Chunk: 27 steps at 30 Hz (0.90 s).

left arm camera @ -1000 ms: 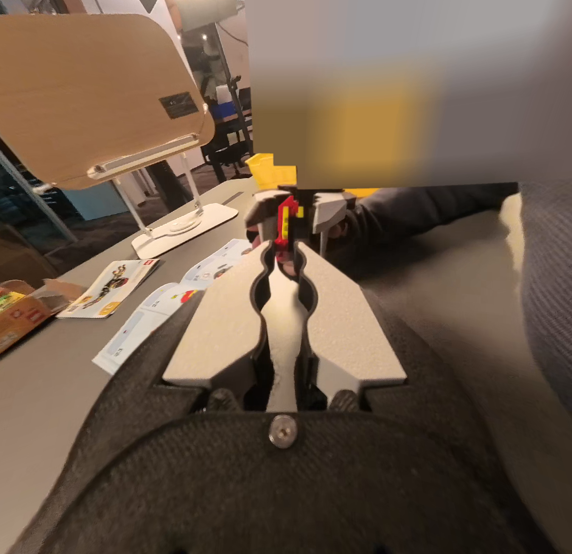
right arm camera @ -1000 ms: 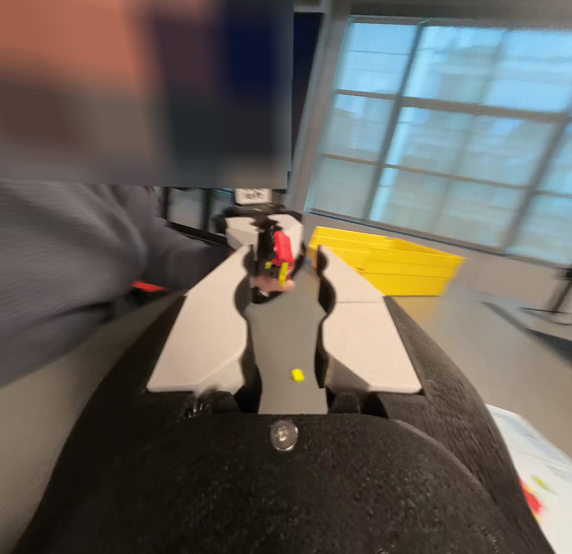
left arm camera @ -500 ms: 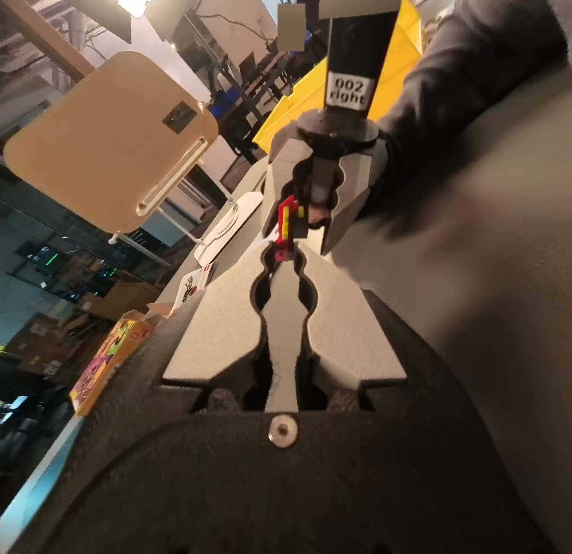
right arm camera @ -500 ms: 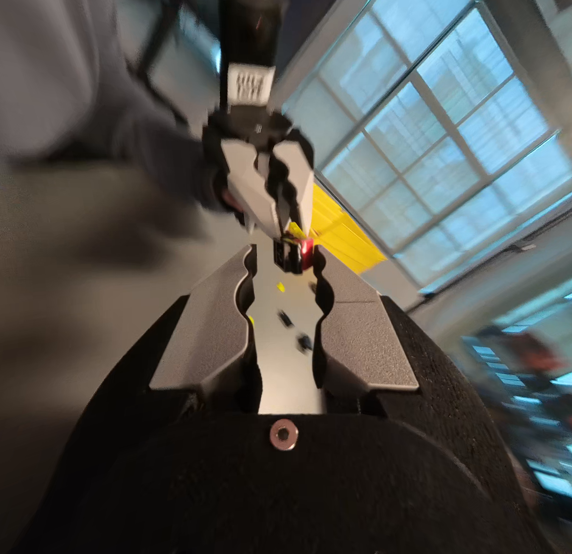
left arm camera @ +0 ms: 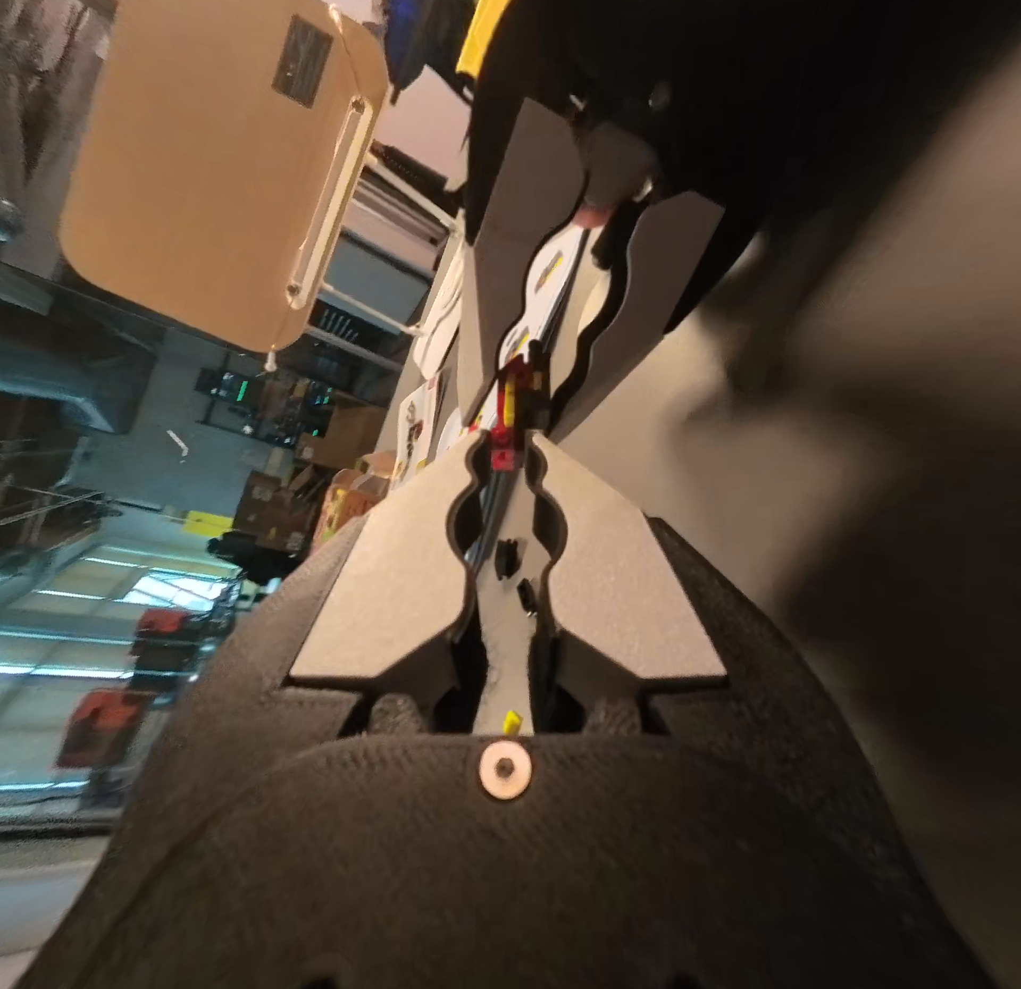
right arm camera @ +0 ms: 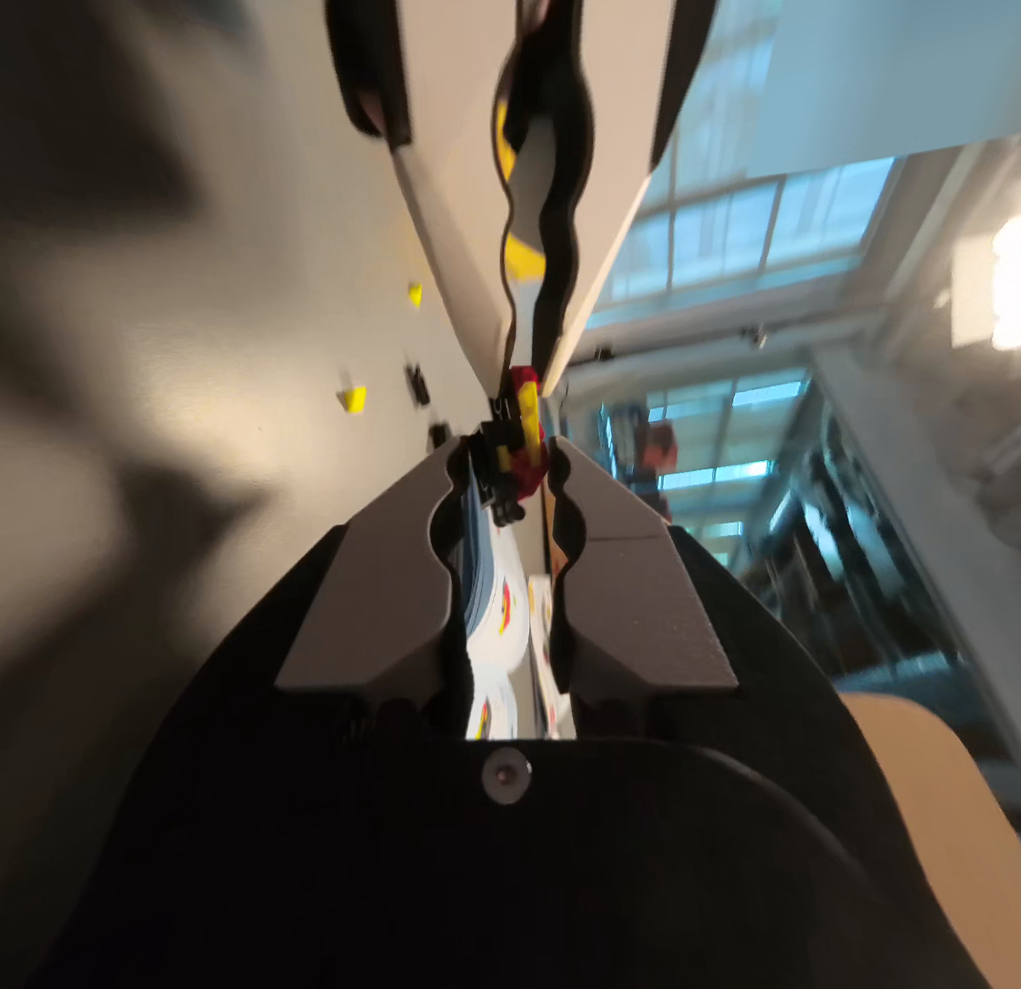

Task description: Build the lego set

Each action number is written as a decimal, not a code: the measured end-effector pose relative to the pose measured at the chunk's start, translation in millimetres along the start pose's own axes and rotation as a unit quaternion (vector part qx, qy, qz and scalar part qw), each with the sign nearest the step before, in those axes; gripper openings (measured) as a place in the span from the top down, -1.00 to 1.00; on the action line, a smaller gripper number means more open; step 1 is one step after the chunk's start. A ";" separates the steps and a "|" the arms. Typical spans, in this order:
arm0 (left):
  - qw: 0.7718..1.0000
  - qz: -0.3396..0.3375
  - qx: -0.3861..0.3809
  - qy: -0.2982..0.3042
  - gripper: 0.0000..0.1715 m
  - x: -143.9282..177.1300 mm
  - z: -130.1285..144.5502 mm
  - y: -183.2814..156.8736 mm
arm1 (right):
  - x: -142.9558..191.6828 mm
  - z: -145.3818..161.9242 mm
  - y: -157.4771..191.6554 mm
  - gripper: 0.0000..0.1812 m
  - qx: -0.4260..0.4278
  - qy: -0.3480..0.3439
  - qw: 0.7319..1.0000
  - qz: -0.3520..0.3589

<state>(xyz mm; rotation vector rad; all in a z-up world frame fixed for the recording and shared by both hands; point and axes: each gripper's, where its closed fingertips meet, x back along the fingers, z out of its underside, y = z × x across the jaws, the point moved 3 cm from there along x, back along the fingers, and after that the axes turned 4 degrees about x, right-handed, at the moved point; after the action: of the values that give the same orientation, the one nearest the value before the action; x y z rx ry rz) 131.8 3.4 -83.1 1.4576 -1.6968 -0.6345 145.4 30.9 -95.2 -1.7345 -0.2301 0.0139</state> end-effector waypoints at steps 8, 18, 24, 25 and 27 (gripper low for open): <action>0.994 -0.041 -0.093 0.040 0.88 -4.1 1.0 -4.3 | -4.4 11.7 2.5 0.71 0.044 0.075 0.996 -0.006; 0.994 -0.040 -0.102 0.016 0.83 -4.3 -6.0 -11.7 | -4.5 11.1 6.8 0.79 0.000 0.054 0.998 -0.034; 0.998 0.026 0.033 -0.037 0.56 0.6 -7.7 -7.7 | -2.7 2.7 8.9 0.79 -0.091 0.003 0.994 -0.067; 0.997 0.035 0.050 -0.045 0.56 1.8 -7.2 -6.2 | -2.2 2.0 8.7 0.79 -0.114 -0.007 0.991 -0.075; 0.994 0.054 0.075 -0.065 0.60 4.6 -7.7 -5.6 | -0.6 -0.2 7.4 0.79 -0.149 -0.028 0.985 -0.085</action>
<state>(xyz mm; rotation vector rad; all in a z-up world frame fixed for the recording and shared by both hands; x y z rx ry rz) 141.2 -1.3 -82.1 1.4416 -1.9483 -0.5631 145.9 29.5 -102.4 -2.0080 -0.4393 -0.1029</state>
